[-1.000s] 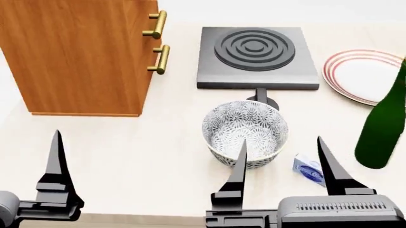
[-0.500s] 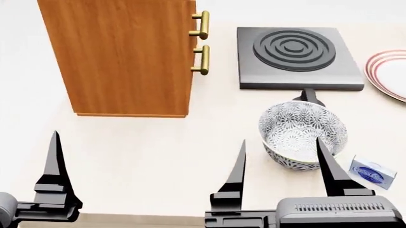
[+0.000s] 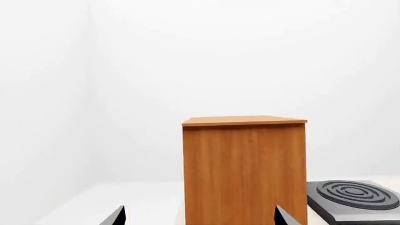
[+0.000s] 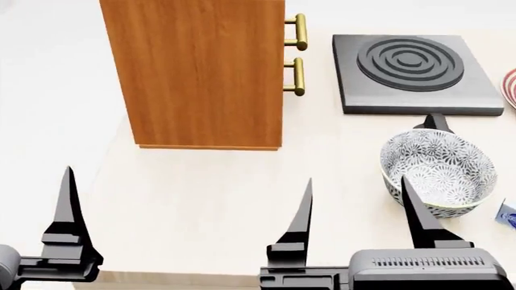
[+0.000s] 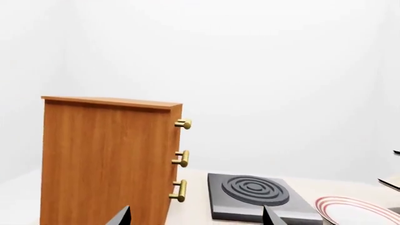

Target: Put the bowl on the top of the cabinet.

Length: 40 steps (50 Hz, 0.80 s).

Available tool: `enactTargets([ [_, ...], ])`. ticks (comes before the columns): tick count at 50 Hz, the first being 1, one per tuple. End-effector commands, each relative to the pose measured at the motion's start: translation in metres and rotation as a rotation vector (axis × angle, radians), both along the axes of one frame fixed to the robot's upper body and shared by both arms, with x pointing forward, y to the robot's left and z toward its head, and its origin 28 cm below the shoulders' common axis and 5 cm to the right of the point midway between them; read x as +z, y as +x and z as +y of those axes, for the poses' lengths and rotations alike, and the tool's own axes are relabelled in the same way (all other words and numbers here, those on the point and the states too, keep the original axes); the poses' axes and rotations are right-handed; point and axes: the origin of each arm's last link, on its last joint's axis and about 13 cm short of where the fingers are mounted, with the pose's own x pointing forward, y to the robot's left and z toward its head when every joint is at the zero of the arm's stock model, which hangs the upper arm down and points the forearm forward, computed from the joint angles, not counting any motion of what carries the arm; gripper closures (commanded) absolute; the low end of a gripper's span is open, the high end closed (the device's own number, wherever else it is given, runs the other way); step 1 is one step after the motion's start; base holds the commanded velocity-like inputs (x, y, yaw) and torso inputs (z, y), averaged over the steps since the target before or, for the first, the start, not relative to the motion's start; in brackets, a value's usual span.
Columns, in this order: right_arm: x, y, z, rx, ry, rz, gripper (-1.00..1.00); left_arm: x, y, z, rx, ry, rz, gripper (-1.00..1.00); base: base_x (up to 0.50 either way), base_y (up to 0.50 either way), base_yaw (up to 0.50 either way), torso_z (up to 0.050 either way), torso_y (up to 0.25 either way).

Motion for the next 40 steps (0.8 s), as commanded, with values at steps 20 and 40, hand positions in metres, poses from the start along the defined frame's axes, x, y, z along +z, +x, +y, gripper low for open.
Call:
enactTargets([
  [20,-0.0029,0.001,0.0007,-0.005,-0.004,0.007,-1.0,-0.0019,0.0001,0.0003,-0.003,-0.001,0.004,-1.0,0.0,0.15,0.0,0.0,0.0],
  [40,-0.0025,0.0012,-0.0004,0.001,-0.006,0.004,-1.0,-0.0013,-0.0001,-0.0018,-0.008,0.001,0.001,-1.0,0.36,0.12,0.0,0.0,0.0],
])
